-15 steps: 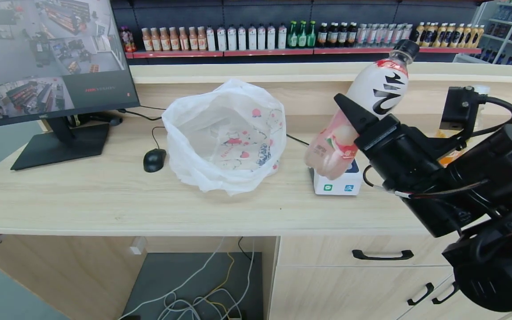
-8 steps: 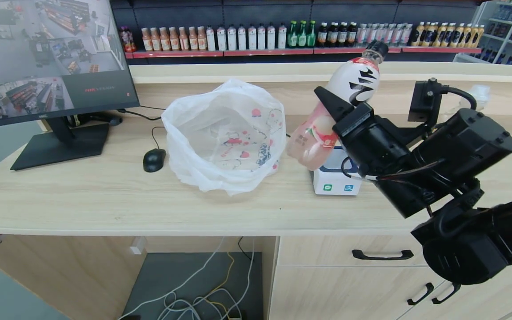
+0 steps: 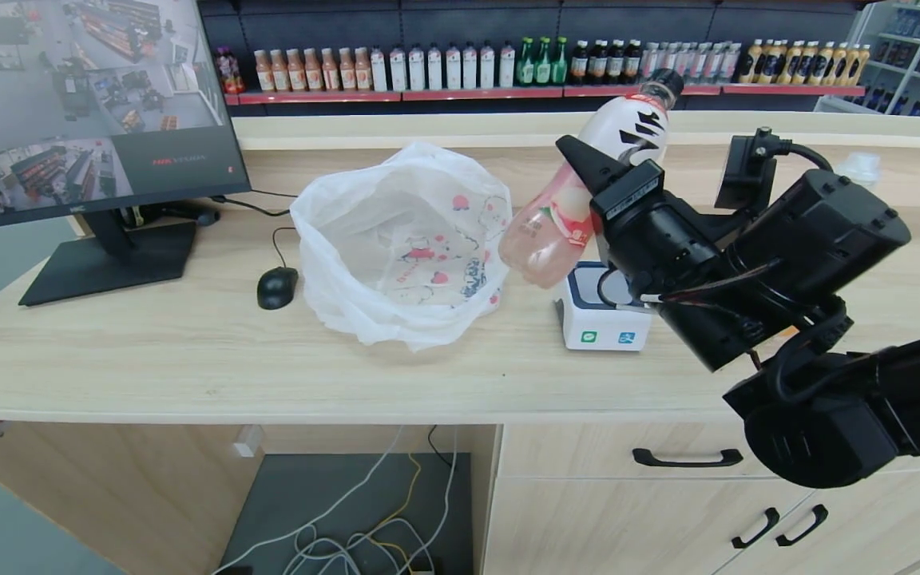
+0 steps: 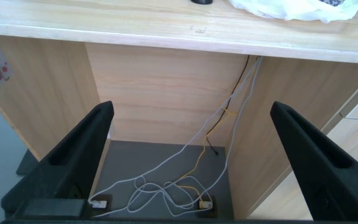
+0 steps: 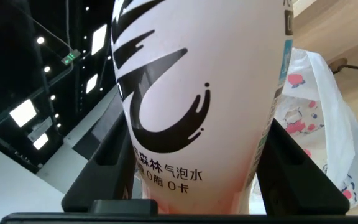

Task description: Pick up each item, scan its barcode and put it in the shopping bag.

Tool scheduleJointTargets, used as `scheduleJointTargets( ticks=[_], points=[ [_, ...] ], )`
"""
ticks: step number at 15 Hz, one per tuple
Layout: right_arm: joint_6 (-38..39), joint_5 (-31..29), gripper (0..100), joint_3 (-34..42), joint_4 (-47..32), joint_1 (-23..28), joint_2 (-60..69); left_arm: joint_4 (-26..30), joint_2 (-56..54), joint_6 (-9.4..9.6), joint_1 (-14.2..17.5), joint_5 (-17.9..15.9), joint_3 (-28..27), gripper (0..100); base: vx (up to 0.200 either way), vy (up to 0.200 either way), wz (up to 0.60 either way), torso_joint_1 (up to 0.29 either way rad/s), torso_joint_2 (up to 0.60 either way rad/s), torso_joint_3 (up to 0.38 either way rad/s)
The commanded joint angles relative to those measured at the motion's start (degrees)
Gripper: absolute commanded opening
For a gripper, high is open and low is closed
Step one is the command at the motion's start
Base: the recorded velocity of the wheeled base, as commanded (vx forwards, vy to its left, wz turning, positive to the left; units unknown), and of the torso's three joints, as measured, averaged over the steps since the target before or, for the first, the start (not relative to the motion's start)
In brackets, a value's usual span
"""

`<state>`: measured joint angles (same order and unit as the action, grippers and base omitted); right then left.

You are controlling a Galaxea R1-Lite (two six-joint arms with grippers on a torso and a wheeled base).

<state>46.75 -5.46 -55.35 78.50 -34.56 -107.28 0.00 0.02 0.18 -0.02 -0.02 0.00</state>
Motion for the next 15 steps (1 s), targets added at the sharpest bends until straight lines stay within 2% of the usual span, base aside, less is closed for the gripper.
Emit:
scheduleJointTargets(
  ticks=[1,9,12,15],
  points=[
    [0.45,0.01,0,0.15,0.08,0.28,-0.04,0.00,-0.02,-0.01,-0.06,0.02,0.00,100,0.000,0.000,0.00,0.000,0.00,0.000],
    [9.06,-0.52,0,0.59,0.08,2.57,-1.00,0.00,-0.02,-0.01,-0.06,0.02,0.00,100,0.000,0.000,0.00,0.000,0.00,0.000],
    [13.98,-0.60,0,-0.38,0.17,7.58,-5.05,0.00,-0.02,-0.01,0.02,0.02,0.00,100,0.000,0.000,0.00,0.000,0.00,0.000],
    [16.53,-0.60,0,-0.38,0.17,9.42,-5.84,0.00,-0.02,-0.01,0.02,0.02,0.00,100,0.000,0.000,0.00,0.000,0.00,0.000]
  ],
)
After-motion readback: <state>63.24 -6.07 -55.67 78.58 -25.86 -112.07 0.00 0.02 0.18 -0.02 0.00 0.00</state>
